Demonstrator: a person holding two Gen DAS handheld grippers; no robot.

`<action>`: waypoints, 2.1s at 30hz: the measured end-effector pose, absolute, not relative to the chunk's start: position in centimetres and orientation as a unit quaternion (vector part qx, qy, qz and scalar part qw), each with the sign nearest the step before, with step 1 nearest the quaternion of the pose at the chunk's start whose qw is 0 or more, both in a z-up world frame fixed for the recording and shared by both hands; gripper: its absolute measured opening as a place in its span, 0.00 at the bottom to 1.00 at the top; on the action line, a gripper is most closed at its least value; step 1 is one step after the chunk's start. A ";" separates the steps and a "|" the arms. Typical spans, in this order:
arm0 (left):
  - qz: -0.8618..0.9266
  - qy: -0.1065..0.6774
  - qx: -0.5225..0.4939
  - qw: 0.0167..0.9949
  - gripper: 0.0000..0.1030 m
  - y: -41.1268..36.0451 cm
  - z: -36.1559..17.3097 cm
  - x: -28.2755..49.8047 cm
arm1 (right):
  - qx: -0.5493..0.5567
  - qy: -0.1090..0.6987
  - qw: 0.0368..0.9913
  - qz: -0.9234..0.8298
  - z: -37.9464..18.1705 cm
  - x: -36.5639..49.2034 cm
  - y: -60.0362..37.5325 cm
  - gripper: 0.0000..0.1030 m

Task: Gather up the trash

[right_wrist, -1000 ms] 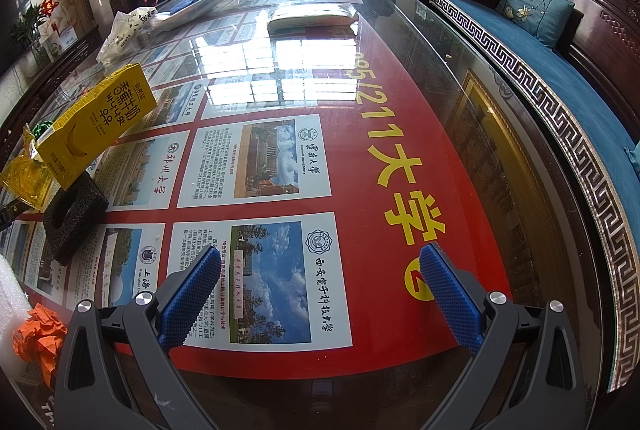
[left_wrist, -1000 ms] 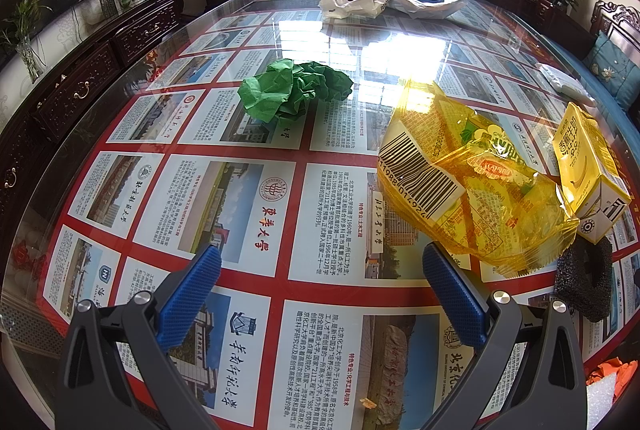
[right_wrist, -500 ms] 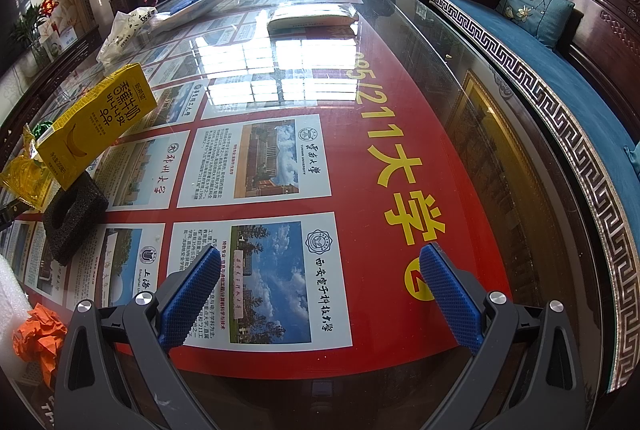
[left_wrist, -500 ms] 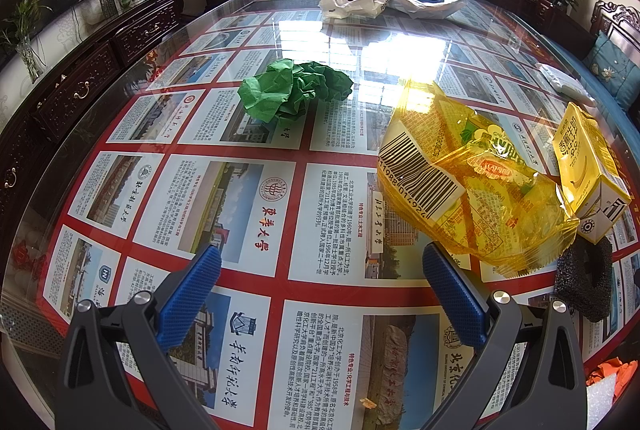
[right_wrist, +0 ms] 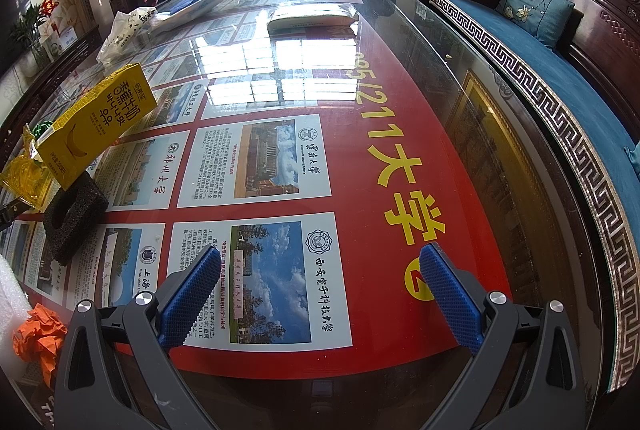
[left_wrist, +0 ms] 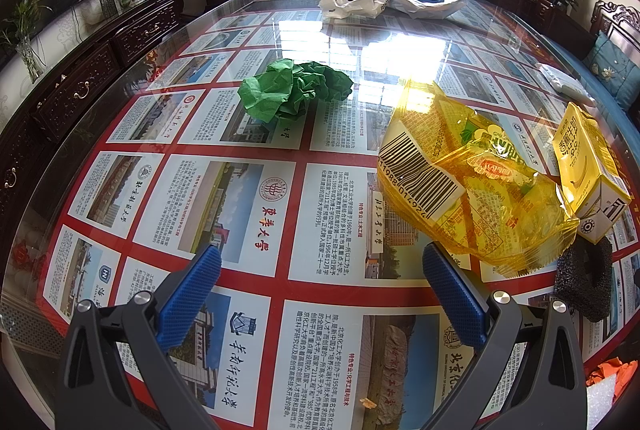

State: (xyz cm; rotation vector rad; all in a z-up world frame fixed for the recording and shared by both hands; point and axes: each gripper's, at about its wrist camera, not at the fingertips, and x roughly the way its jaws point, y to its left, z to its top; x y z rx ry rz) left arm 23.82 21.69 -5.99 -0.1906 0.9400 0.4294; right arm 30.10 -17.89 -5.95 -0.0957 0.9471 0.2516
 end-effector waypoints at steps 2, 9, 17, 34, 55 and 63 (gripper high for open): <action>0.205 0.449 -0.091 0.865 0.98 21.7 -6.0 23.8 | -0.046 0.455 0.881 0.121 -6.0 30.1 -17.9 0.93; 0.205 0.449 -0.091 0.865 0.98 21.7 -6.0 23.8 | -0.046 0.455 0.881 0.121 -6.0 30.1 -17.9 0.93; 0.205 0.449 -0.091 0.865 0.98 21.7 -6.0 23.8 | -0.046 0.455 0.881 0.121 -6.0 30.1 -17.9 0.93; 0.205 0.449 -0.091 0.865 0.98 21.7 -6.0 23.8 | -0.071 0.454 0.871 0.174 -5.8 30.2 -18.6 0.93; 0.204 0.449 -0.091 0.865 0.98 21.6 -6.0 23.8 | 0.219 0.400 0.844 0.282 -4.6 29.2 -28.2 0.92; 0.204 0.449 -0.091 0.865 0.98 21.7 -6.0 23.8 | 0.235 0.387 0.842 0.293 -4.4 28.6 -28.7 0.92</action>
